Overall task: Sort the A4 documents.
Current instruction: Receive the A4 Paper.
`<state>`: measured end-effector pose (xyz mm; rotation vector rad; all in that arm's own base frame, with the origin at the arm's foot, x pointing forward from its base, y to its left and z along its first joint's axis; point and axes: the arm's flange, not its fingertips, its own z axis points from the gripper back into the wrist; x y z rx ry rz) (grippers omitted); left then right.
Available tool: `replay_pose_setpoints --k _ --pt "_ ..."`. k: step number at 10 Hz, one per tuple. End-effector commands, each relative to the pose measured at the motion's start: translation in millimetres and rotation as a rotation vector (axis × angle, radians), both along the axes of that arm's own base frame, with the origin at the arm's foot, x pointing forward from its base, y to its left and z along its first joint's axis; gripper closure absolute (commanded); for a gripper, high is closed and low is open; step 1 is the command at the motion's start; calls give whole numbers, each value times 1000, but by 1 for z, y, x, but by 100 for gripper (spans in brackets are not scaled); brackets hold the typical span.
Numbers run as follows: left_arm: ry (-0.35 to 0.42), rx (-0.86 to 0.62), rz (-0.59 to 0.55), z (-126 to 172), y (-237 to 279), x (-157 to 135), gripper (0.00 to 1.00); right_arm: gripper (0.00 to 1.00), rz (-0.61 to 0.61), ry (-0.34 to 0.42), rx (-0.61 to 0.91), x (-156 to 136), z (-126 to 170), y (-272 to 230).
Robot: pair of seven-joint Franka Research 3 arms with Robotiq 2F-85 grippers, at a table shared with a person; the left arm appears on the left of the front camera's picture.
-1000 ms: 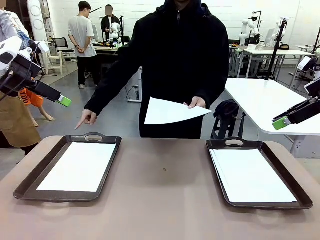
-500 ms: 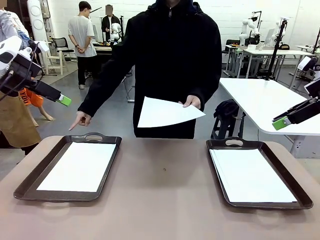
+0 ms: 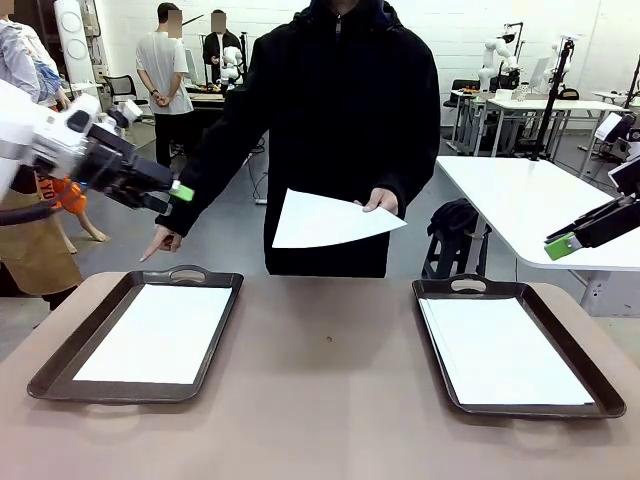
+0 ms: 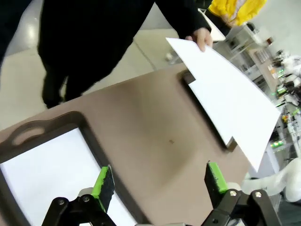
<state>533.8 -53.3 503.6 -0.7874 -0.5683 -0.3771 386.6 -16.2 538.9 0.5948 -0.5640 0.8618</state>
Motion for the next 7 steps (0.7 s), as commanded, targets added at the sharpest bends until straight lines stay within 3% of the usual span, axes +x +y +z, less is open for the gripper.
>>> replay_pose_setpoints --k 1,7 --pt "141 -183 -3 -5 -24 44 0 0 3 0 4 0 -2 0" --pt "356 -407 -78 -37 -101 75 0 0 3 0 4 0 -2 0"
